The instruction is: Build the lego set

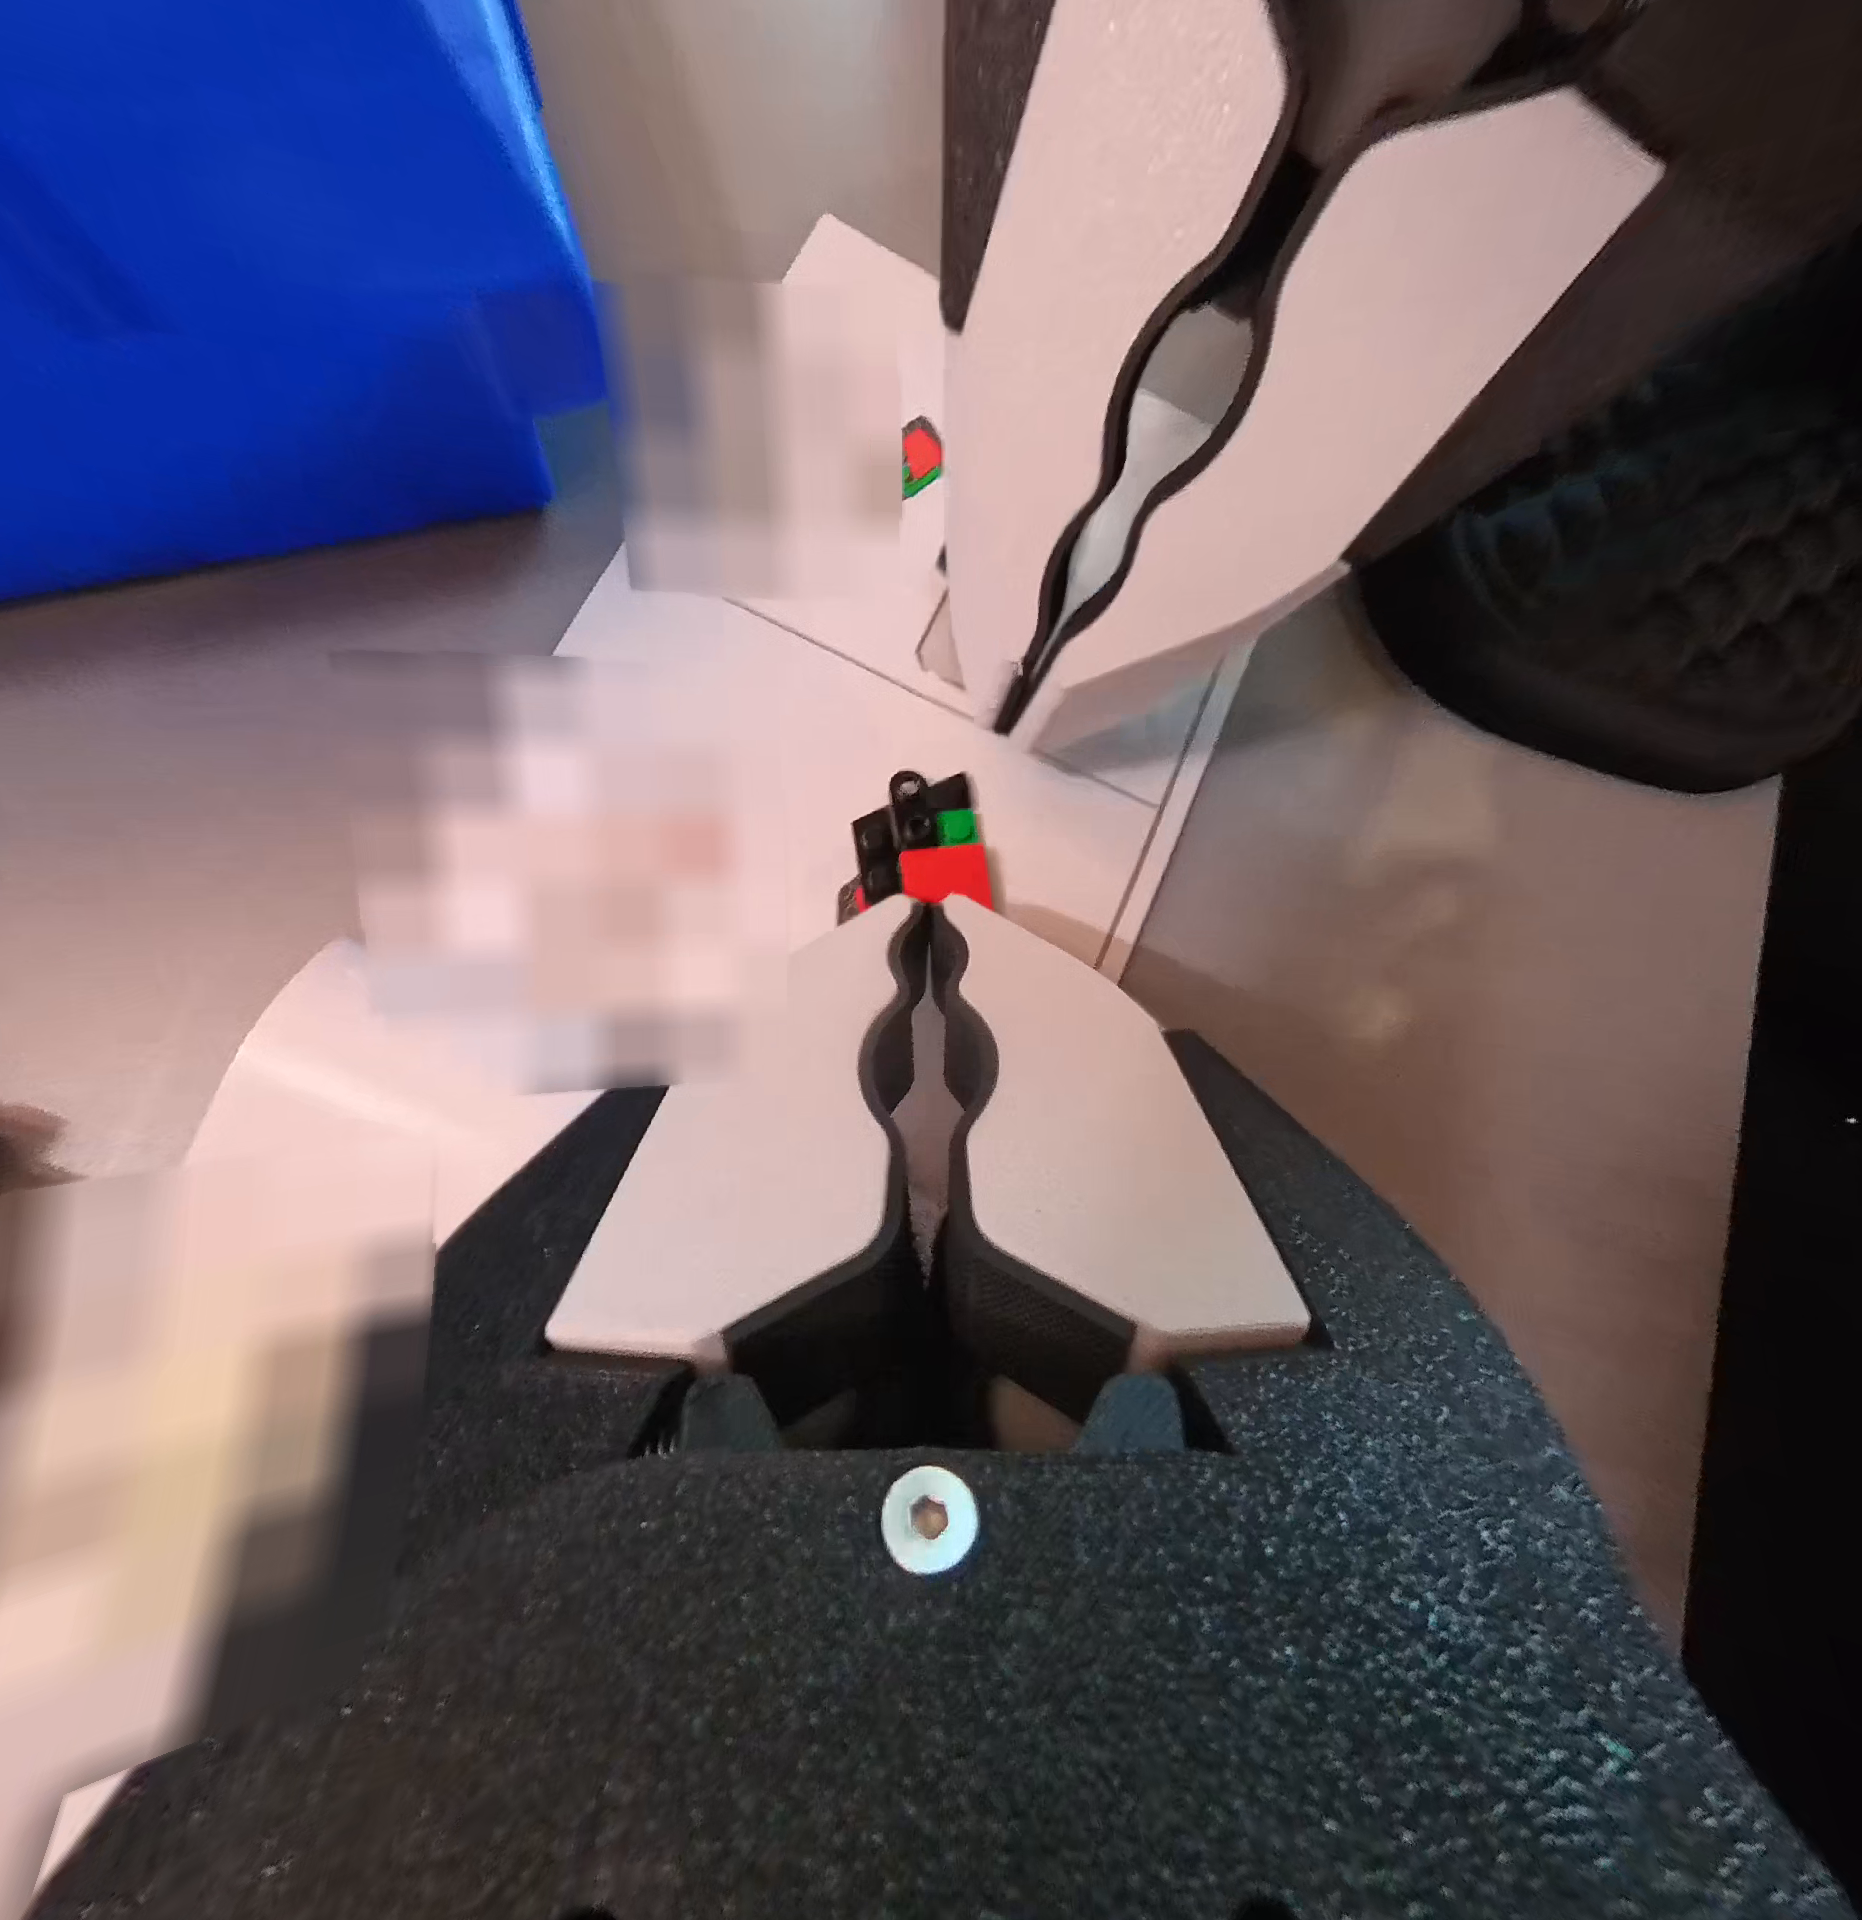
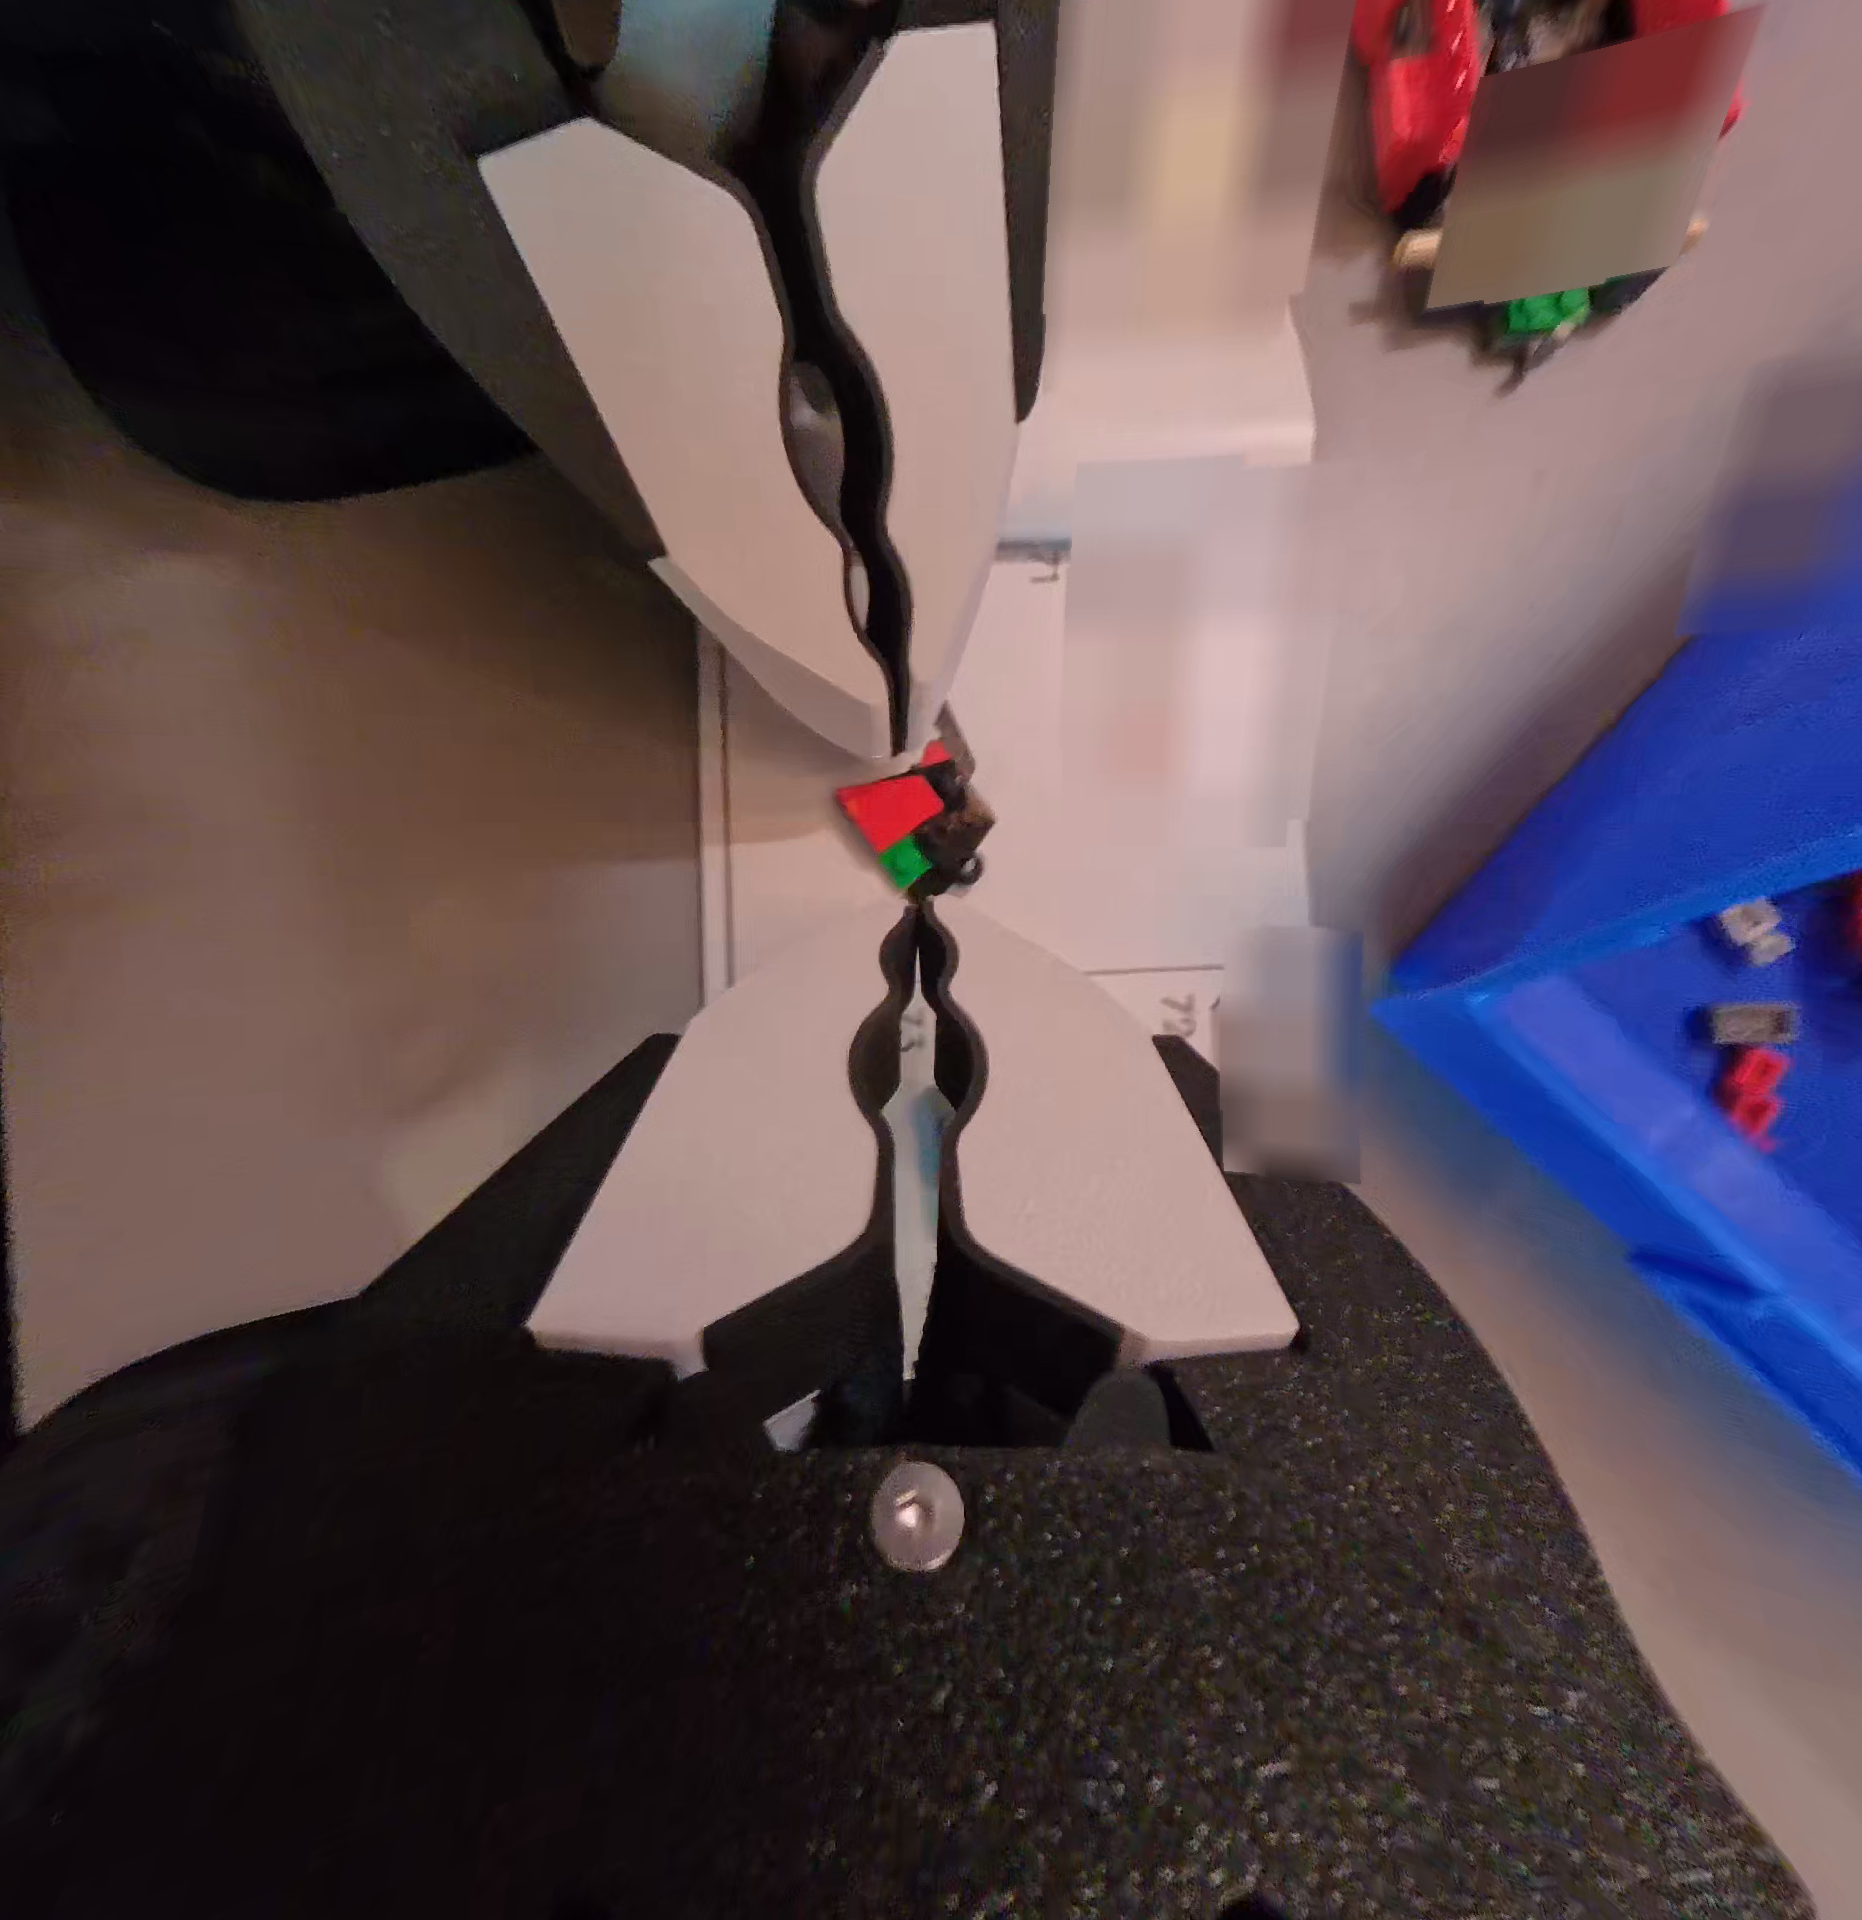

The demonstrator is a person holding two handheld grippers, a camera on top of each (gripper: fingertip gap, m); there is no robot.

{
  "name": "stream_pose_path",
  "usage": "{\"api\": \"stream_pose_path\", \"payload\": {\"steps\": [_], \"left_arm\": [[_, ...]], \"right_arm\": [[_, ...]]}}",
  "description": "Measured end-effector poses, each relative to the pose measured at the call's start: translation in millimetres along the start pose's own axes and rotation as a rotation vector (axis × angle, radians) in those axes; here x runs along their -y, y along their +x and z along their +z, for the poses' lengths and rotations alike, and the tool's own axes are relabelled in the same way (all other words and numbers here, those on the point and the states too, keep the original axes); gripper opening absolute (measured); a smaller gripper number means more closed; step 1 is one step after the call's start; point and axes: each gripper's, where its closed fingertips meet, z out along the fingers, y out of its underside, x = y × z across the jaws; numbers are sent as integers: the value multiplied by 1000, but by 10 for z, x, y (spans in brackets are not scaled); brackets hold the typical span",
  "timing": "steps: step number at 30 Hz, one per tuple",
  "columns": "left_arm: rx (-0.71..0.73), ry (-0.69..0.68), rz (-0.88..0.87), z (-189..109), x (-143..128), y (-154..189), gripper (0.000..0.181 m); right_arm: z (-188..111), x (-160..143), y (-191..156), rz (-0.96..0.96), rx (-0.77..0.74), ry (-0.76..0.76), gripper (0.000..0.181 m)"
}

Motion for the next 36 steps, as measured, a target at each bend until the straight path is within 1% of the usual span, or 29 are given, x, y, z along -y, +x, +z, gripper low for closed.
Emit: {"api": "stream_pose_path", "payload": {"steps": [1,4,6,11,14,18,23,27,29,30,31,32,34,36], "left_arm": [[18,-7,-2,-14,-18,-22,0],[22,-1,0,-5,-21,-24,0],[25,-3,-2,10,-25,-31,0],[3,-4,8,31,-29,-5,0],[7,-13,17,52,-35,-7,0],[5,-8,17,53,-37,-9,0],[7,-2,25,54,-36,-7,0],[3,2,17,53,-36,-11,0],[15,-8,20,61,-51,-20,0],[16,-9,16,62,-50,-23,0],[15,-11,9,63,-53,-29,0],[10,-11,1,64,-54,-30,0],[2,-9,-5,64,-53,-28,0],[-7,-1,-17,58,-47,-29,0]], "right_arm": [[9,25,39,-25,-11,-1,0],[100,39,70,-57,32,-44,0],[150,37,97,-88,34,-70,0],[195,41,69,-114,69,-102,0],[199,36,62,-57,86,-134,0],[200,29,56,-48,82,-176,0],[202,18,55,13,85,-245,1],[203,16,56,39,72,-256,1],[202,24,62,-10,70,-225,3],[200,28,68,-6,73,-194,5],[187,45,49,29,100,-153,7],[145,116,33,65,125,-73,9],[-44,262,74,118,129,79,13],[-288,322,179,119,82,173,17]]}}
